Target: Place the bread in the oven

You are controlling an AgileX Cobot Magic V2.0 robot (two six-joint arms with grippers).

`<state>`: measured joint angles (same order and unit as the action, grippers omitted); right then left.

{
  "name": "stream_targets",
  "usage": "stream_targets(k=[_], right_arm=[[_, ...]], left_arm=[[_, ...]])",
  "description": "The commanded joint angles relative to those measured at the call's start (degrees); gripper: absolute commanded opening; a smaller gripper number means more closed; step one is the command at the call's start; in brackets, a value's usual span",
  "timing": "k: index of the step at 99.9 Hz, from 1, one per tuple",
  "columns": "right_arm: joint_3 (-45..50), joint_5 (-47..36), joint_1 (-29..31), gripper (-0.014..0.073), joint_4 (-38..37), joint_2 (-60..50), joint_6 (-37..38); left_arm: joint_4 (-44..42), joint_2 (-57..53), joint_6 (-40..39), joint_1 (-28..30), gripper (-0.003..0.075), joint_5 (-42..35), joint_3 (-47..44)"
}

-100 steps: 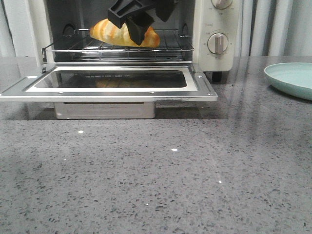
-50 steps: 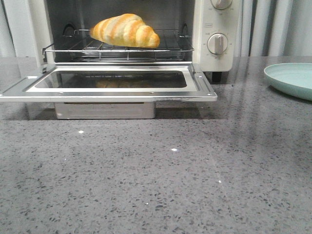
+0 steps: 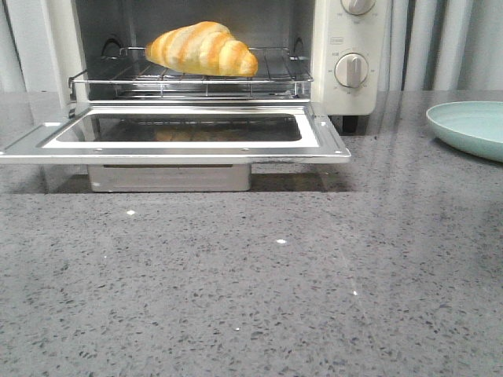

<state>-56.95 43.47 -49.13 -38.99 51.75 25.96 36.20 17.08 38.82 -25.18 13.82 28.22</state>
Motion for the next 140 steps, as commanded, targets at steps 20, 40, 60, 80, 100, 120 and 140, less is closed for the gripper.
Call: stream_targets(k=[20, 40, 60, 80, 100, 120, 140], right_arm=[[17.5, -3.6, 0.2, -0.0047, -9.5, -30.8, 8.9], [21.8, 2.3, 0.2, -0.0048, -14.2, -39.1, 8.9], [21.7, 2.2, 0.2, -0.0048, -14.5, -39.7, 8.9], [21.7, 2.4, 0.2, -0.0048, -14.5, -39.7, 8.9], [21.7, 2.4, 0.2, -0.0048, -14.5, -39.7, 8.9], [21.7, 2.4, 0.2, -0.0048, -14.5, -39.7, 8.9], [21.7, 2.4, 0.2, -0.0048, -14.5, -39.7, 8.9]], left_arm=[[0.5, 0.6, -0.5, 0.3, -0.0022, -8.1, -3.7], [0.7, 0.6, -0.5, 0.3, -0.0022, -8.1, -4.2], [0.9, 0.6, -0.5, 0.3, -0.0021, -8.1, -4.2], [0.9, 0.6, -0.5, 0.3, -0.0022, -8.1, -4.2], [0.9, 0.6, -0.5, 0.3, -0.0021, -8.1, -4.2], [0.9, 0.5, -0.5, 0.3, -0.0022, -8.3, -4.5], [-10.6, -1.6, -2.9, 1.0, -0.0021, -12.2, -9.0]])
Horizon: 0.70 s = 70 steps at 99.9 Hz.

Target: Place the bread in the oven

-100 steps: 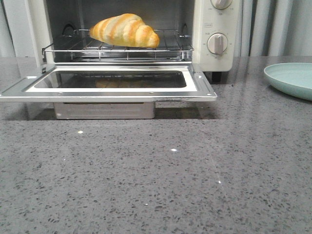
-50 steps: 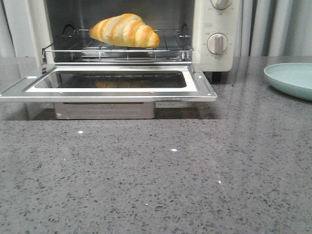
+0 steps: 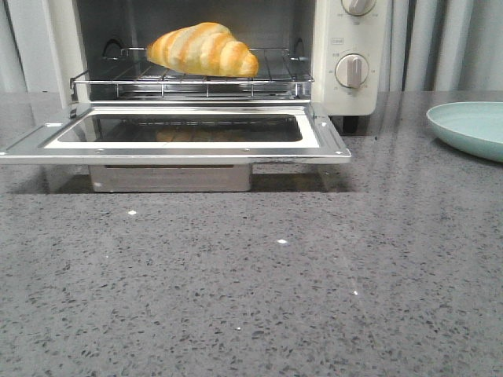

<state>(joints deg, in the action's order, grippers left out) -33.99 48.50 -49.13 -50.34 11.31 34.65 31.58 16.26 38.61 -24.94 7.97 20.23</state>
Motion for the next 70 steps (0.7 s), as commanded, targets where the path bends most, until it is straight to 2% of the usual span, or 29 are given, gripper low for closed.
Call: stream_targets(k=[1, 14, 25, 37, 48, 62, 70], right_arm=[[-1.2, -2.6, 0.2, -0.0048, -3.2, 0.7, 0.2], [-1.2, -2.6, 0.2, -0.0048, -3.2, 0.7, 0.2], [-1.2, -2.6, 0.2, -0.0048, -3.2, 0.7, 0.2], [-1.2, -2.6, 0.2, -0.0048, -3.2, 0.7, 0.2], [-1.2, -2.6, 0.2, -0.0048, -3.2, 0.7, 0.2], [-1.2, -2.6, 0.2, -0.0048, -3.2, 0.7, 0.2], [-1.2, -2.6, 0.2, -0.0048, -3.2, 0.7, 0.2]], left_arm=[[-6.7, -0.9, -4.4, 1.0, -0.0022, -7.4, -1.9], [-23.2, -3.6, -24.6, 4.9, -0.0021, -20.2, -12.6], [-25.5, -6.2, -31.2, 8.3, -0.0021, -21.9, -18.7], [-25.5, -10.6, -32.1, 10.1, -0.0021, -16.9, -21.6], [-26.9, -14.0, -32.6, 11.0, -0.0021, -7.4, -21.6], [-30.5, -17.8, -38.6, 12.1, -0.0021, 5.1, -21.6], [-31.0, -18.0, -40.1, 12.6, -0.0021, 6.9, -21.6]])
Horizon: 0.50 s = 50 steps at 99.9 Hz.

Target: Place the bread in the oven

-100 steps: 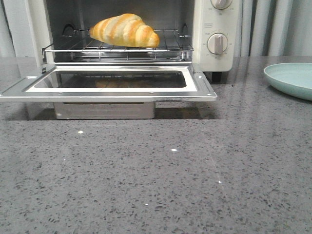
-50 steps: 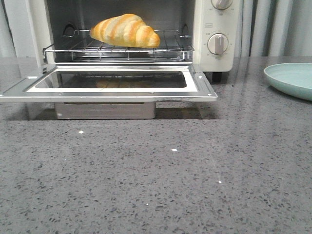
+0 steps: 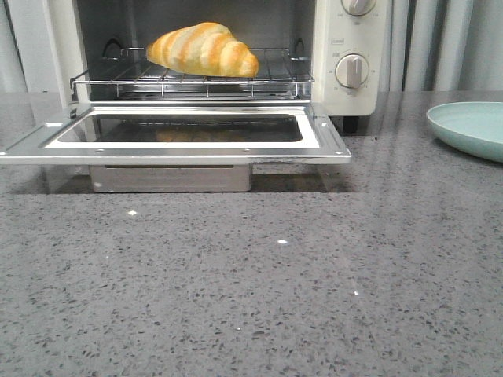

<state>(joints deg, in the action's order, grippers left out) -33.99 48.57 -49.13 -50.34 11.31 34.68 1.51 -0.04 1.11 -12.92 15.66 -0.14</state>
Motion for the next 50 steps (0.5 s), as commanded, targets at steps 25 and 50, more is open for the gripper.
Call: stream_targets(k=[25, 50], right_arm=[[-1.2, -2.7, 0.2, -0.0048, -3.2, 0.7, 0.1], [-1.2, -2.7, 0.2, -0.0048, -3.2, 0.7, 0.1]], left_arm=[[-0.6, -1.7, -2.6, 0.7, -0.0021, -0.8, -1.2], [-0.6, -1.7, -2.6, 0.7, -0.0021, -0.8, -1.2]])
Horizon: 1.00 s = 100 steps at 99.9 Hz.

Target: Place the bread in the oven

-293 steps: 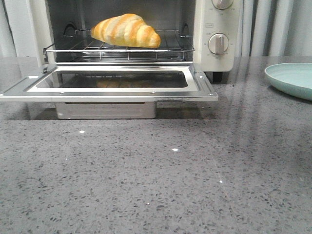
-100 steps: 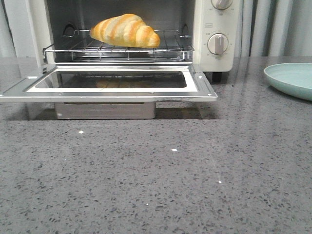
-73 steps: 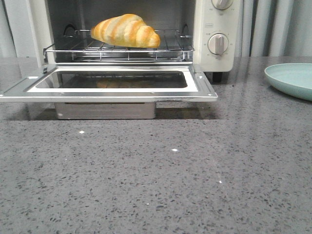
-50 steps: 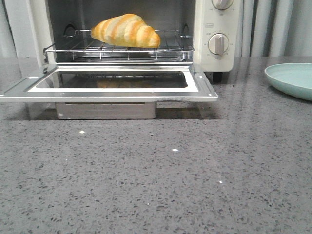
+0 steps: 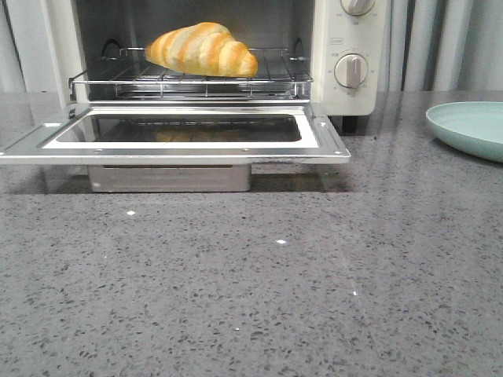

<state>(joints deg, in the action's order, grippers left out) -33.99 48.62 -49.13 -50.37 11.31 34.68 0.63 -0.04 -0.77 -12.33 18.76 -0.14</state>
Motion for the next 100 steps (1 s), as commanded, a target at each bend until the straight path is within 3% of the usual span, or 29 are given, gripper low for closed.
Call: stream_targets(k=[1, 82, 100], right_arm=[[-1.2, -2.7, 0.2, -0.0048, -3.2, 0.7, 0.1], [-1.0, -2.5, 0.2, -0.0048, -3.2, 0.7, 0.1], [2.2, 2.4, 0.9, -0.0048, -4.9, 0.6, 0.1]], left_arm=[[0.3, -1.7, -0.7, 0.1, -0.0021, -3.9, -1.2], [0.3, -1.7, -0.7, 0.1, -0.0022, -3.9, -1.2], [0.3, -1.7, -0.7, 0.1, -0.0022, -3.9, -1.2]])
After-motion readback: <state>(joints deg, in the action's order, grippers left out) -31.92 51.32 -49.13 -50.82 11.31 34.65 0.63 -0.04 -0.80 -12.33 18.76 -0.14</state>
